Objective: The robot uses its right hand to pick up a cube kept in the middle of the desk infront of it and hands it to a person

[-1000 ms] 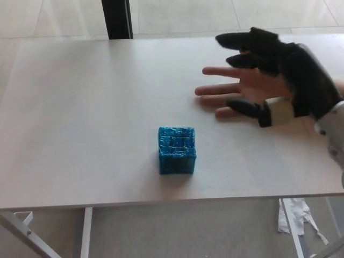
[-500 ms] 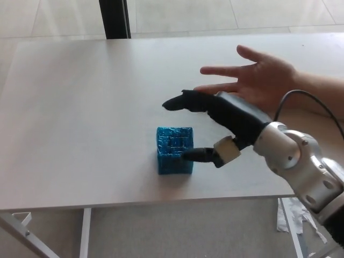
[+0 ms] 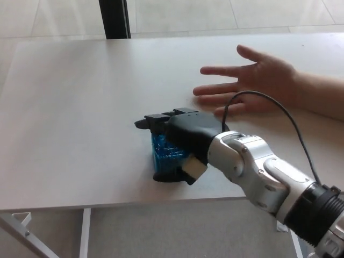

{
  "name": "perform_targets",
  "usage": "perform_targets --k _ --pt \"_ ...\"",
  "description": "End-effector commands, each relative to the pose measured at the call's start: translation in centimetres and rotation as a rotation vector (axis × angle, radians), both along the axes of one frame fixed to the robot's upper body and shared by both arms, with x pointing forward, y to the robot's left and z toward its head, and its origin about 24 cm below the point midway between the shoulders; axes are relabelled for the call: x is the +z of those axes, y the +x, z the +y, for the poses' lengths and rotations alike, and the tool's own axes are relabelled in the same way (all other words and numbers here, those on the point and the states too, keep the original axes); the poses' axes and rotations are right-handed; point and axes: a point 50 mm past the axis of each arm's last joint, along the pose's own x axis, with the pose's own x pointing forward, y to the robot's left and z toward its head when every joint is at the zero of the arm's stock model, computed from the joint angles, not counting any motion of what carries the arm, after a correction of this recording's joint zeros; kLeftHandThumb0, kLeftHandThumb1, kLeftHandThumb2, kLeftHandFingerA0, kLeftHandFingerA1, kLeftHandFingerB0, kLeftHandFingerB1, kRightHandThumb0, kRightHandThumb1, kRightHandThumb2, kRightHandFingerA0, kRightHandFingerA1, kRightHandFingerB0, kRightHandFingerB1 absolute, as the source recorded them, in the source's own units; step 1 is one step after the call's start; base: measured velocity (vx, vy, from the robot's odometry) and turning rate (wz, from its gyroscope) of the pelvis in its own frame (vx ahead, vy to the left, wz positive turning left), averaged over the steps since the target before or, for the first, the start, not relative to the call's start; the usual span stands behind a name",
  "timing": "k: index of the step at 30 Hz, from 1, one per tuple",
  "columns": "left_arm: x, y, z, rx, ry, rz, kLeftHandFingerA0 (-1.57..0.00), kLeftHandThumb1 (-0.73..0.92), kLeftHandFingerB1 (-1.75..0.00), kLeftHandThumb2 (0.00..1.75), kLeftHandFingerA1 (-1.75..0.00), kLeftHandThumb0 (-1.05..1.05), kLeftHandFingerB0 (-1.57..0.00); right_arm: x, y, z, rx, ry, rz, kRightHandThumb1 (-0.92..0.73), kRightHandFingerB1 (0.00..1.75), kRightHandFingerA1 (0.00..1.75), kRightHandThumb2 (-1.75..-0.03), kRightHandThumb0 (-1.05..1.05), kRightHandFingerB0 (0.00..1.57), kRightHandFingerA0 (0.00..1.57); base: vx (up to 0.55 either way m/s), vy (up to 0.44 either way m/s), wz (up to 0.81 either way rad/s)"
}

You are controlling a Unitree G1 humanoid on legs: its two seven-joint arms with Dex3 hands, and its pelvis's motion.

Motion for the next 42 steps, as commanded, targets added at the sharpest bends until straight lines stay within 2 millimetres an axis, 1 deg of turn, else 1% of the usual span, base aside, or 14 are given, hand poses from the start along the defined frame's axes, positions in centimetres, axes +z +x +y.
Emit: perform_targets --k 1,3,8,9,14,19,20,21,25,27,33,37,40,42 --pt "0.6 0.0 0.3 -0.049 0.043 -0.031 -0.73 0.56 -0.44 0.58 -0.54 -0.79 -0.68 -0.9 -0.2 1.1 -0.064 -0.253 -0.118 -0.52 0.22 0.29 -0.98 -0.91 0.00 0.00 0.00 0.000 0.00" --pt "0.2 -0.1 -0.1 -0.059 0.029 -0.033 -0.72 0.57 -0.44 0.58 -0.55 -0.77 -0.68 -1.7 -0.9 0.8 -0.077 -0.274 -0.130 -0.52 0.28 0.35 -0.93 -0.88 0.08 0.01 0.00 0.000 0.00" --pt "0.3 -0.4 0.0 -0.080 0.024 -0.020 -0.69 0.59 -0.42 0.59 -0.53 -0.75 -0.62 -3.5 -1.3 -0.5 -0.058 -0.458 -0.309 -0.52 0.53 0.90 -0.86 -0.48 0.18 0.59 0.00 0.000 0.00" --pt "0.3 -0.4 0.0 -0.080 0.023 -0.016 -0.69 0.60 -0.42 0.58 -0.53 -0.75 -0.61 -3.8 -1.3 -1.0 -0.043 -0.535 -0.331 -0.70 0.46 0.88 -0.60 -0.42 0.22 0.48 0.00 0.000 0.00" --pt "0.3 -0.5 0.0 -0.093 0.034 0.007 -0.72 0.62 -0.42 0.59 -0.54 -0.75 -0.59 -3.9 -1.0 -1.9 -0.078 -0.637 -0.314 -0.58 0.51 0.80 -0.63 -0.28 0.50 0.40 0.00 0.000 0.00" --pt "0.3 -0.7 0.1 -0.087 0.030 0.009 -0.72 0.62 -0.42 0.60 -0.53 -0.72 -0.58 -4.0 -0.9 -2.4 -0.116 -0.699 -0.284 -0.53 0.47 0.71 -0.69 -0.20 0.44 0.39 0.00 0.000 0.00" --pt "0.2 -0.8 0.0 -0.081 0.024 0.007 -0.72 0.62 -0.42 0.59 -0.53 -0.71 -0.58 -4.0 -1.1 -2.7 -0.115 -0.681 -0.328 -0.54 0.55 1.37 -0.73 -0.19 0.46 0.73 0.00 0.000 0.00" --pt "0.2 -0.9 0.0 -0.084 0.019 0.006 -0.71 0.62 -0.42 0.59 -0.52 -0.72 -0.57 -4.1 -1.2 -2.8 -0.107 -0.668 -0.362 -0.51 0.66 1.56 -0.71 -0.17 0.59 0.85 0.00 0.000 0.00" --pt "0.0 -1.1 -0.1 -0.058 0.007 0.003 -0.73 0.61 -0.44 0.59 -0.53 -0.71 -0.60 -4.4 -1.6 -3.1 -0.096 -0.597 -0.363 -0.57 0.89 1.59 -0.66 -0.26 0.79 0.87 0.00 0.000 0.00" --pt "0.0 -1.2 -0.1 -0.076 0.031 0.039 -0.73 0.62 -0.43 0.59 -0.51 -0.70 -0.61 -4.7 -1.9 -3.3 -0.075 -0.496 -0.453 -0.75 1.30 1.65 -0.70 -0.39 0.83 0.87 0.00 0.000 0.00" --pt "0.0 -1.4 0.0 -0.042 0.019 0.043 -0.75 0.62 -0.42 0.60 -0.53 -0.67 -0.57 -3.1 -1.6 -3.3 -0.091 -0.255 -0.559 -0.65 0.94 1.38 -0.95 -0.32 0.83 0.82 0.00 0.000 0.00" --pt "0.0 -1.5 0.1 -0.043 0.021 0.045 -0.75 0.62 -0.42 0.59 -0.55 -0.70 -0.58 -0.1 -0.6 -3.2 -0.121 -0.112 -0.612 -0.72 0.96 1.60 -0.84 -0.33 0.81 0.74 0.00 0.000 0.00" --pt "0.0 -1.7 0.1 -0.051 0.026 0.051 -0.75 0.62 -0.41 0.59 -0.55 -0.71 -0.56 0.9 -0.4 -3.2 -0.155 0.018 -0.592 -0.65 1.35 1.54 -0.88 -0.32 0.79 0.79 0.00 0.000 0.00" --pt "0.0 -1.9 0.1 -0.054 0.019 0.049 -0.73 0.63 -0.41 0.59 -0.56 -0.70 -0.55 3.1 0.2 -3.3 -0.166 0.125 -0.607 -0.64 1.64 1.75 -0.83 -0.21 0.64 0.76 0.00 0.000 0.00"
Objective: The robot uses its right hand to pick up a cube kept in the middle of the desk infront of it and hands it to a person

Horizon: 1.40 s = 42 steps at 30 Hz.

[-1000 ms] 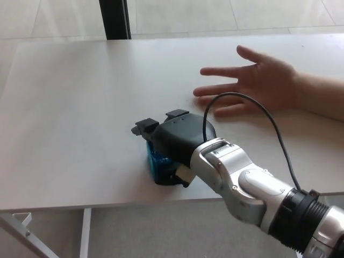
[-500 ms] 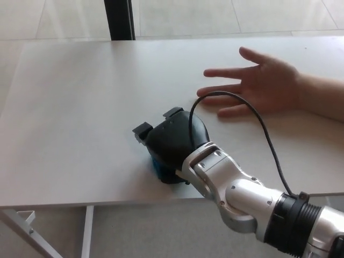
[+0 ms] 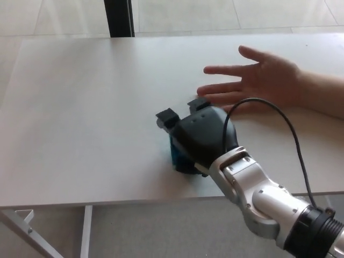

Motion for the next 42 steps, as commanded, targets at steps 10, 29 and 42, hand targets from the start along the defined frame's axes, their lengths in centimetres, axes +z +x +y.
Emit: perform_targets --k 10,29,42 --pt "0.3 -1.2 0.4 0.006 0.026 0.018 -0.78 0.64 -0.42 0.60 -0.59 -0.70 -0.58 9.4 2.5 -3.1 0.068 0.395 -0.251 -0.53 1.68 1.75 -1.02 -0.16 0.69 0.82 0.00 0.000 0.00" --pt "0.3 -2.1 0.5 0.030 0.015 0.034 -0.85 0.65 -0.42 0.60 -0.59 -0.68 -0.58 12.2 8.1 -12.8 -0.188 0.166 -0.292 -0.61 1.44 1.75 -0.61 -0.26 0.71 0.83 0.00 0.000 0.00" --pt "0.0 -2.5 0.2 0.030 0.008 0.032 -0.81 0.64 -0.43 0.60 -0.58 -0.67 -0.59 6.5 8.2 -9.6 -0.194 0.136 -0.043 -0.56 1.06 1.69 -0.70 -0.23 0.83 0.89 0.00 0.000 0.00"
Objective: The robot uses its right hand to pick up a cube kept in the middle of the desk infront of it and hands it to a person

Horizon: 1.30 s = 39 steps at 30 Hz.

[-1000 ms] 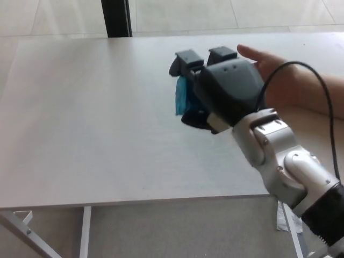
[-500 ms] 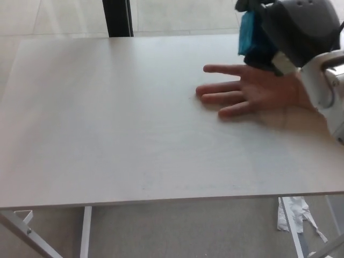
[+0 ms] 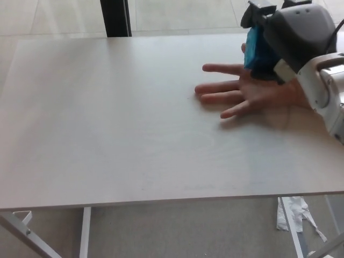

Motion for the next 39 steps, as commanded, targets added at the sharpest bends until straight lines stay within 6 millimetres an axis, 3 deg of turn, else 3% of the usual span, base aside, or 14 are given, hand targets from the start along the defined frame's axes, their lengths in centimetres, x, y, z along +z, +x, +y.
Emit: perform_targets --k 1,4,12,16,17,19,24,27,28,29,33,34,36,39 --pt "0.3 0.0 0.2 0.010 0.014 -0.028 -0.83 0.65 -0.43 0.60 -0.57 -0.67 -0.61 -1.7 0.2 0.7 -0.024 0.007 0.102 -0.63 1.39 1.68 -0.70 -0.24 0.72 0.85 0.00 0.000 0.00" --pt "0.3 0.0 0.3 -0.006 0.022 -0.006 -0.76 0.65 -0.41 0.61 -0.53 -0.68 -0.56 -2.9 0.3 1.1 -0.043 -0.001 0.146 -0.56 1.27 1.70 -0.74 -0.21 0.76 0.85 0.00 0.000 0.00" --pt "0.3 0.4 0.2 -0.020 0.012 -0.021 -0.77 0.65 -0.42 0.60 -0.56 -0.69 -0.58 -4.0 0.6 -0.4 -0.124 -0.112 0.157 -0.61 1.35 1.64 -0.64 -0.26 0.73 0.86 0.00 0.000 0.00" --pt "0.4 0.4 0.3 -0.014 0.015 -0.024 -0.74 0.65 -0.42 0.60 -0.52 -0.68 -0.56 -3.4 0.7 -0.7 -0.138 -0.097 0.106 -0.64 0.98 1.72 -0.60 -0.26 0.77 0.84 0.00 0.000 0.00" --pt "0.4 0.5 0.3 -0.020 0.017 -0.023 -0.79 0.66 -0.43 0.60 -0.57 -0.67 -0.58 -3.3 0.8 -0.6 -0.141 -0.100 0.091 -0.59 0.65 1.66 -0.59 -0.33 0.84 0.82 0.00 0.000 0.00" --pt "0.5 0.6 0.3 -0.021 0.021 -0.027 -0.79 0.66 -0.43 0.60 -0.57 -0.67 -0.58 -3.2 0.9 -0.6 -0.142 -0.102 0.076 -0.59 0.65 1.66 -0.59 -0.33 0.84 0.82 0.00 0.000 0.00" --pt "0.5 0.6 0.4 -0.032 0.025 -0.014 -0.76 0.67 -0.41 0.61 -0.55 -0.68 -0.56 -3.1 1.0 -0.2 -0.161 -0.122 0.069 -0.69 0.44 1.20 -0.65 -0.32 0.67 0.71 0.00 0.000 0.00" --pt "0.4 0.4 0.3 -0.029 0.023 -0.006 -0.76 0.67 -0.41 0.61 -0.53 -0.68 -0.57 -3.3 0.8 0.0 -0.151 -0.116 0.030 -0.70 0.45 1.22 -0.66 -0.30 0.67 0.72 0.00 0.000 0.00" --pt "0.5 0.4 0.3 -0.023 0.015 -0.023 -0.76 0.65 -0.42 0.61 -0.54 -0.70 -0.57 -3.3 0.7 0.1 -0.141 -0.098 0.017 -0.73 0.44 0.95 -0.65 -0.30 0.65 0.71 0.00 0.000 0.00" --pt "0.5 0.4 0.4 -0.015 0.020 -0.015 -0.78 0.65 -0.42 0.61 -0.53 -0.70 -0.59 -3.3 0.7 0.4 -0.136 -0.099 0.014 -0.73 0.38 0.67 -0.63 -0.44 0.54 0.57 0.00 0.000 0.00" --pt "0.5 0.3 0.4 -0.011 0.021 -0.023 -0.75 0.64 -0.42 0.60 -0.52 -0.70 -0.56 -3.4 0.8 1.1 -0.150 -0.164 0.025 -0.75 0.34 0.45 -0.63 -0.72 0.17 0.20 0.00 0.000 0.00" --pt "0.5 0.2 0.4 -0.009 0.020 -0.022 -0.76 0.64 -0.42 0.60 -0.52 -0.71 -0.58 -3.5 1.0 1.4 -0.173 -0.221 0.079 -0.58 0.22 0.45 -1.01 -0.80 0.04 0.04 0.00 0.000 0.00" --pt "0.5 0.2 0.4 -0.004 0.017 -0.017 -0.76 0.64 -0.43 0.60 -0.53 -0.70 -0.60 -3.7 1.1 1.7 -0.201 -0.250 0.175 -0.67 0.06 0.28 -1.07 -1.03 0.00 0.00 0.00 0.000 0.00" --pt "0.4 0.1 0.4 -0.011 0.017 -0.005 -0.76 0.65 -0.42 0.60 -0.53 -0.70 -0.59 -3.9 1.2 1.6 -0.241 -0.198 0.322 -0.61 0.11 0.20 -1.06 -1.05 0.00 0.00 0.00 0.000 0.00"
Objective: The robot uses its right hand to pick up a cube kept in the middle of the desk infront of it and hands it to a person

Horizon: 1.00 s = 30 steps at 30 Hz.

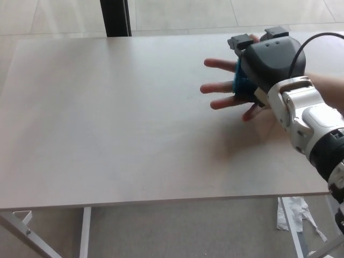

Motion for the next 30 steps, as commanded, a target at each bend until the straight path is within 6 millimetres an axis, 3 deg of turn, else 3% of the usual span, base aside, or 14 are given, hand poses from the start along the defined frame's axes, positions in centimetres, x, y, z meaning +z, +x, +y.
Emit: perform_targets --k 1,2,3,8,9,10,11,16,18,19,23,24,25,30 --pt "0.4 -0.3 0.4 0.006 0.013 -0.007 -0.76 0.64 -0.43 0.60 -0.54 -0.71 -0.59 0.2 0.5 -0.3 -0.136 -0.013 0.221 -0.61 0.12 0.20 -1.08 -1.05 0.00 0.00 0.00 0.000 0.00" --pt "0.4 -0.2 0.4 0.009 0.011 -0.011 -0.77 0.64 -0.43 0.60 -0.55 -0.71 -0.60 0.3 0.5 -0.3 -0.148 -0.017 0.244 -0.61 0.12 0.20 -1.10 -1.05 0.00 0.00 0.00 0.000 0.00" --pt "0.4 -0.5 0.3 -0.004 0.016 -0.007 -0.79 0.65 -0.44 0.60 -0.58 -0.69 -0.60 0.7 0.5 -0.4 -0.139 -0.006 0.257 -0.81 0.00 0.00 -0.67 -1.05 0.00 0.00 0.00 0.000 0.00" --pt "0.4 -0.8 0.4 -0.003 0.028 0.003 -0.81 0.65 -0.43 0.60 -0.56 -0.68 -0.60 4.2 0.9 -1.5 -0.114 0.049 0.252 -0.89 0.00 0.00 -0.72 -1.05 0.00 0.00 0.00 0.000 0.00" --pt "0.4 -0.8 0.3 -0.002 0.027 0.001 -0.82 0.65 -0.43 0.60 -0.58 -0.69 -0.61 5.3 0.8 -2.0 -0.115 0.087 0.249 -0.72 0.00 0.10 -1.10 -1.04 0.00 0.00 0.00 0.000 0.00" --pt "0.4 -0.8 0.4 0.004 0.027 0.002 -0.76 0.50 -0.57 0.91 -0.67 -0.69 -0.55 5.9 0.7 -2.4 -0.106 0.105 0.231 -0.90 0.00 0.00 -0.73 -1.05 0.00 0.00 0.00 0.000 0.00" --pt "0.5 -0.8 0.4 0.013 0.024 -0.004 -0.82 0.64 -0.44 0.60 -0.60 -0.68 -0.62 7.2 0.5 -3.0 -0.093 0.134 0.205 -0.92 0.00 0.00 -0.73 -1.05 0.00 0.00 0.00 0.000 0.00" --pt "0.5 -0.9 0.5 0.012 0.026 0.012 -0.82 0.65 -0.44 0.61 -0.58 -0.67 -0.60 11.8 -1.6 -6.2 -0.048 0.323 0.130 -0.92 0.00 0.01 -0.70 -1.05 0.00 0.00 0.00 0.000 0.00" --pt "0.6 -1.2 0.6 0.009 0.035 0.019 -0.82 0.65 -0.44 0.60 -0.58 -0.68 -0.62 14.6 -4.2 -9.1 0.002 0.435 0.027 -0.92 0.02 0.00 -0.73 -1.05 0.00 0.00 0.00 0.000 0.00" --pt "0.7 -1.1 0.7 0.005 0.032 0.016 -0.81 0.66 -0.44 0.60 -0.60 -0.67 -0.61 15.6 -5.4 -9.9 0.024 0.465 -0.022 -0.73 0.04 0.17 -1.18 -1.05 0.00 0.00 0.00 0.000 0.00" --pt "0.8 -1.4 0.8 0.003 0.039 0.019 -0.81 0.66 -0.45 0.60 -0.63 -0.68 -0.63 18.7 -10.7 -11.9 0.068 0.542 -0.134 -0.76 0.14 0.17 -1.19 -1.05 0.00 0.00 0.00 0.000 0.00" --pt "0.9 -1.5 0.8 -0.002 0.045 0.021 -0.81 0.66 -0.45 0.60 -0.62 -0.68 -0.63 18.9 -12.1 -12.8 0.126 0.594 -0.175 -0.87 0.17 0.23 -0.66 -0.90 0.00 0.00 0.00 0.000 0.00" --pt "0.8 -1.6 0.7 0.005 0.041 0.019 -0.81 0.66 -0.44 0.60 -0.61 -0.67 -0.61 19.5 -15.5 -15.4 0.139 0.665 -0.264 -0.64 0.18 0.30 -1.02 -0.81 0.08 0.02 0.00 0.000 0.00" --pt "1.0 -1.9 0.9 0.018 0.044 0.021 -0.81 0.66 -0.44 0.60 -0.61 -0.67 -0.61 19.4 -16.9 -15.9 0.149 0.687 -0.288 -0.64 0.18 0.30 -1.02 -0.81 0.08 0.02 0.00 0.000 0.00"
